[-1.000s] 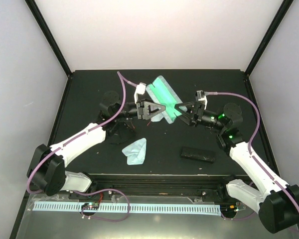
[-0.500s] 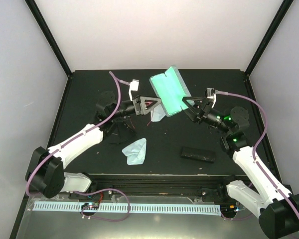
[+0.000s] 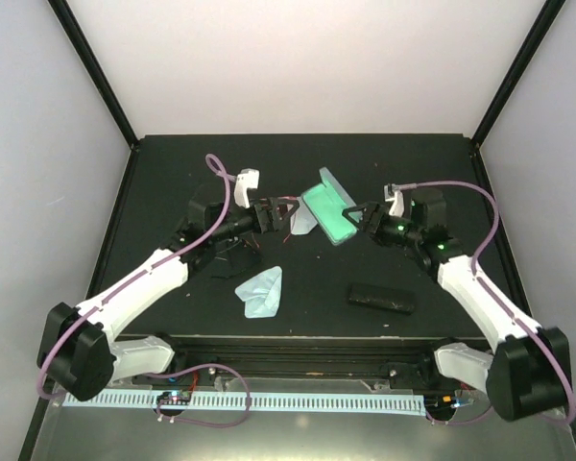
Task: Organize the sunglasses
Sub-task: Open the sunglasses case, then place the sunglasses case at the center of the board.
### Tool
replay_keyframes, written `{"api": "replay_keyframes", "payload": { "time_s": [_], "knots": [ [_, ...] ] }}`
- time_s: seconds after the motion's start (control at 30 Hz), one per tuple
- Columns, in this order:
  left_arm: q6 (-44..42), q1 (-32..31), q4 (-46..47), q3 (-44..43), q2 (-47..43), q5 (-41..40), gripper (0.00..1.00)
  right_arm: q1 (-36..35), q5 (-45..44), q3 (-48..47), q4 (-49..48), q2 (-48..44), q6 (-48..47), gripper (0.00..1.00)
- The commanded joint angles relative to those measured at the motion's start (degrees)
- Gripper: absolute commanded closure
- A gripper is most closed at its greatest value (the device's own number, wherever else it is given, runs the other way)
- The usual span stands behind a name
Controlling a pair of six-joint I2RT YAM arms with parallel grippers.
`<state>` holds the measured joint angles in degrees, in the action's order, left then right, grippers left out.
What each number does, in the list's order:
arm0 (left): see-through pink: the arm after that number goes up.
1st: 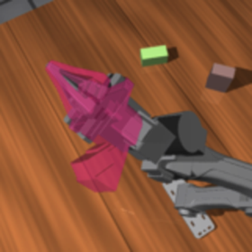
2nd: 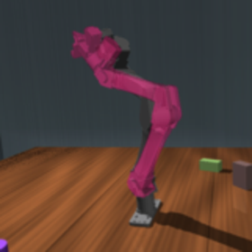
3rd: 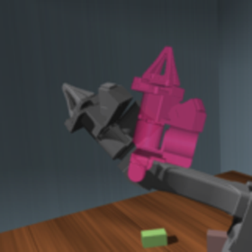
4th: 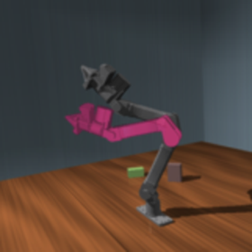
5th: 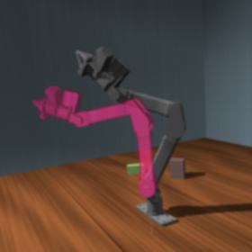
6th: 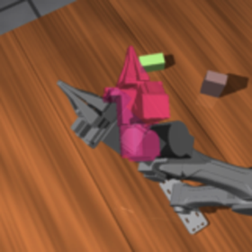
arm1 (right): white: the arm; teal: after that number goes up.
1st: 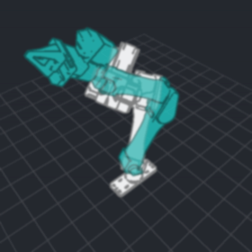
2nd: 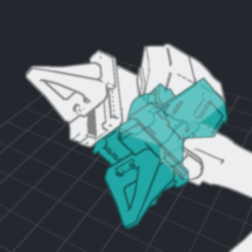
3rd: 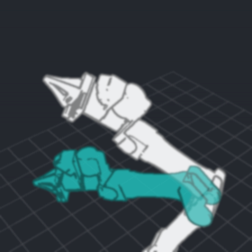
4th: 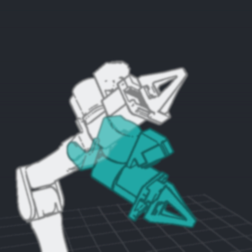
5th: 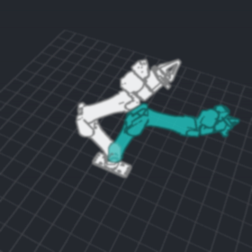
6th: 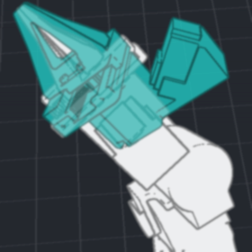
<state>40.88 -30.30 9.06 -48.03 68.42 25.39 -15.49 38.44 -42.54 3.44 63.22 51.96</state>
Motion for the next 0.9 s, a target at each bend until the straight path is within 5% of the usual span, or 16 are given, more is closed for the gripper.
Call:
{"api": "replay_keyframes", "payload": {
  "time_s": [0.0,0.4,0.6,0.87],
  "knots": [
    [-4.60,0.41,-7.21,0.05,1.71,-1.57,0.01,2.14,-2.93,0.92,5.38,5.82,-13.22,0.71],
    [-4.93,0.34,-5.69,-0.26,7.89,1.62,0.01,4.89,-0.59,5.02,-2.61,21.00,-16.98,0.60],
    [-5.18,0.38,-5.82,-0.45,8.42,1.87,0.01,4.85,-3.91,5.33,-1.11,21.38,-18.09,0.23],
    [-5.79,0.47,-6.27,-0.40,8.82,1.50,0.01,4.84,-9.82,3.62,4.15,19.20,-22.02,0.02]
  ]
}}
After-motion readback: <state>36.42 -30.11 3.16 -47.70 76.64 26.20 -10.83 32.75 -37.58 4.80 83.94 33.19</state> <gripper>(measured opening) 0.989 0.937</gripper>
